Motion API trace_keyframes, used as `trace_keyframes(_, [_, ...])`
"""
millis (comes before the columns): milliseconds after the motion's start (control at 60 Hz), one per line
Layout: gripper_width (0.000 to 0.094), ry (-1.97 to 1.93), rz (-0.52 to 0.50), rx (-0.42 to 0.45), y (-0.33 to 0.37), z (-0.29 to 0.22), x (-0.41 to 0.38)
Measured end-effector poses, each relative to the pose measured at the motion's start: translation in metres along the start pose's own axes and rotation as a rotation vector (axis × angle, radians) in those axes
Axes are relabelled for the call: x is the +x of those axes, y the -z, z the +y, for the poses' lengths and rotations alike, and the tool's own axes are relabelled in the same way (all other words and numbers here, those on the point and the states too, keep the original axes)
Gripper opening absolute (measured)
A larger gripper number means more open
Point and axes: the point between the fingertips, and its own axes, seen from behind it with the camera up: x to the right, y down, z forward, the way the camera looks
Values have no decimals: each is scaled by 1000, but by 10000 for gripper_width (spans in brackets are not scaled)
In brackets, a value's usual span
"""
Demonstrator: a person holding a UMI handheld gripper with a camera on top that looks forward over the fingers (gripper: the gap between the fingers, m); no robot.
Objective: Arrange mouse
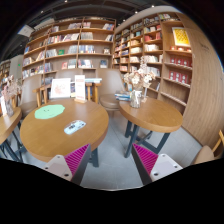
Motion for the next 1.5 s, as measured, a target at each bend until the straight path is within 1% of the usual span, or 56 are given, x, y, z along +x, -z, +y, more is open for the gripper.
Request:
trace_keyframes(250, [841,49,-54,0,-14,6,-34])
trace_keyframes(567, [842,107,-173,-24,-23,22,-107])
trace_keyframes(767, [846,151,-245,-7,-29,22,-143])
trace_keyframes(950, [844,164,-269,-6,-43,17,-165])
trace_keyframes(1083, [846,179,-272,-11,-67,16,-172])
trace_keyframes(1300, [844,169,-287,-69,-106,17,-191])
trace_keyframes(1500, [850,139,-295,-105,-147,2,-204])
